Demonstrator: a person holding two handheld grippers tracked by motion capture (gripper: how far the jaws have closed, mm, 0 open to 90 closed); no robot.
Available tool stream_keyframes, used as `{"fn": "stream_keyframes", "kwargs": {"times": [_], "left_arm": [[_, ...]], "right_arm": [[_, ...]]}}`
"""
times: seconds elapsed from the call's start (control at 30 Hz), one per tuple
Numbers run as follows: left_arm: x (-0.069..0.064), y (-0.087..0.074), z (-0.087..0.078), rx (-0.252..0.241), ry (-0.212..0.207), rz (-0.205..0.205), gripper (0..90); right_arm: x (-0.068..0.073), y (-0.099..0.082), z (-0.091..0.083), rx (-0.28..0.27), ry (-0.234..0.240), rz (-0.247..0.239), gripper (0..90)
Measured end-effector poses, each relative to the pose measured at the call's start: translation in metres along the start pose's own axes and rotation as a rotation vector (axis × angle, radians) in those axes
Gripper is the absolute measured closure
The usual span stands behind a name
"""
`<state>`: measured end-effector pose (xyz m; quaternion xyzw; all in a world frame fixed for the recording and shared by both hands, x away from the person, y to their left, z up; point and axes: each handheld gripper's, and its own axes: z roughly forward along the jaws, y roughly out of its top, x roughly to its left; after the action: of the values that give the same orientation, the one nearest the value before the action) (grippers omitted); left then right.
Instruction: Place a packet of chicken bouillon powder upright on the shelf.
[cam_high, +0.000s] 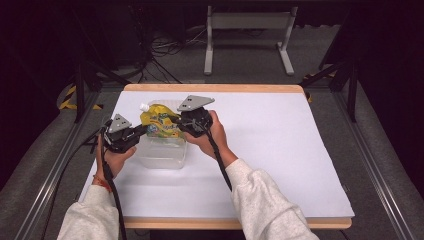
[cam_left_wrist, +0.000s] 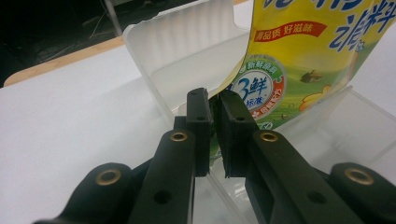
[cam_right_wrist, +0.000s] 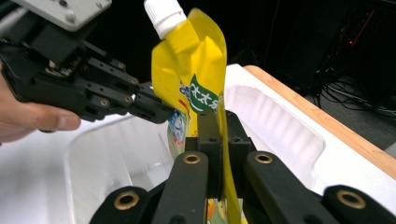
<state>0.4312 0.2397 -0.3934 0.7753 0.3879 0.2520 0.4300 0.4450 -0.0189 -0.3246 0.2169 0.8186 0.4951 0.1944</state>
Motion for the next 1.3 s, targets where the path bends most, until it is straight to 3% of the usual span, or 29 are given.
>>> {"fn": "stream_keyframes", "kwargs": {"times": [0.07, 0.27, 0.77, 0.93, 1.3], "left_arm": [[0.0, 0.0, 0.0, -0.002, 0.0, -0.003, 81.4], [0.001, -0.001, -0.001, -0.012, -0.006, -0.008, 81.0], [-0.004, -0.002, -0.005, -0.029, 0.02, -0.034, 75.7], [-0.007, -0.002, -0.012, -0.048, 0.029, -0.037, 71.4], [-0.016, -0.002, -0.026, -0.069, 0.018, -0.021, 70.7]], "right_arm": [[0.001, -0.001, 0.002, 0.019, -0.006, -0.023, 88.3], [0.0, -0.001, 0.001, 0.017, -0.004, -0.022, 88.2], [-0.003, -0.004, -0.011, 0.046, -0.043, -0.043, 76.2], [-0.003, -0.006, -0.014, 0.058, -0.055, -0.06, 74.2], [-0.007, -0.008, -0.026, 0.069, -0.077, -0.075, 70.9]]}}
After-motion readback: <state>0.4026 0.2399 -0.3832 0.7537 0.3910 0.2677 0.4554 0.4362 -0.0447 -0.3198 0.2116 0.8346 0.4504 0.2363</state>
